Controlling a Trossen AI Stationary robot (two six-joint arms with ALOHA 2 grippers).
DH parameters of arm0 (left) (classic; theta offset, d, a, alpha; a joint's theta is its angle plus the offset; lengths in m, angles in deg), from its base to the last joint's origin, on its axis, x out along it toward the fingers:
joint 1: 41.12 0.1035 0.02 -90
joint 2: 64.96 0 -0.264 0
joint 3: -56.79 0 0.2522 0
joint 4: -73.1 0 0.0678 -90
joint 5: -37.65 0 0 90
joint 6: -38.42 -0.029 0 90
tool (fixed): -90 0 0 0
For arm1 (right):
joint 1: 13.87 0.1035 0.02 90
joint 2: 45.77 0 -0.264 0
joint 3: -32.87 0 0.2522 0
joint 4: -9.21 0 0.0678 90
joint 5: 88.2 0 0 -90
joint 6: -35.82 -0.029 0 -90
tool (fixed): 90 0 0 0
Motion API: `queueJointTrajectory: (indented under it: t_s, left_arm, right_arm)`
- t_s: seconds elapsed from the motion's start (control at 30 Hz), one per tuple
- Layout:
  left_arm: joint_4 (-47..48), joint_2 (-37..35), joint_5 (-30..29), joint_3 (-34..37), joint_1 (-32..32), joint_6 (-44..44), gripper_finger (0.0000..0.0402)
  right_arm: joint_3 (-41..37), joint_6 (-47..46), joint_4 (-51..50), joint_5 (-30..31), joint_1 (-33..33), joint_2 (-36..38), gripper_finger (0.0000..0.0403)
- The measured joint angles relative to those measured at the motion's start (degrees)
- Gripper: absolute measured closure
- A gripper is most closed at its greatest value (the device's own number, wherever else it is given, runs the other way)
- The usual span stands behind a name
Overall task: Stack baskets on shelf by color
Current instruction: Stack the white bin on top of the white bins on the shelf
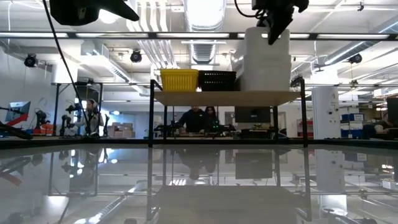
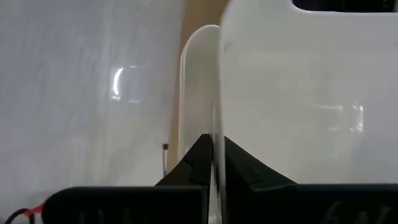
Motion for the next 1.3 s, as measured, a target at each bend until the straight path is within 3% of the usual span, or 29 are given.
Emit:
queueJointTrajectory:
  t_s: [0.43,0.7,0.93,1.1,1.3]
  left_arm:
    - [0.13,0.00,0.18,0.00,0.00,-0.35,0.0247]
    - [0.13,0.00,0.50,0.00,0.00,-0.51,0.0247]
    - [0.11,0.02,0.55,0.00,0.00,-1.74,0.0247]
    - [0.11,0.00,0.57,0.00,0.00,-1.78,0.0247]
    - [0.09,0.00,0.59,0.00,0.00,-1.81,0.0247]
  right_arm:
    - [-4.18,-6.16,1.58,0.06,0.26,0.03,0.0387]
    - [-1.14,-6.87,1.78,-0.44,0.39,0.02,0.0305]
    - [6.97,-15.29,-0.28,-0.03,0.39,0.81,0.0247]
    - [8.26,-19.51,-0.14,4.23,0.37,4.38,0.0273]
    - [1.93,-25.34,-0.32,11.15,-2.35,7.45,0.0344]
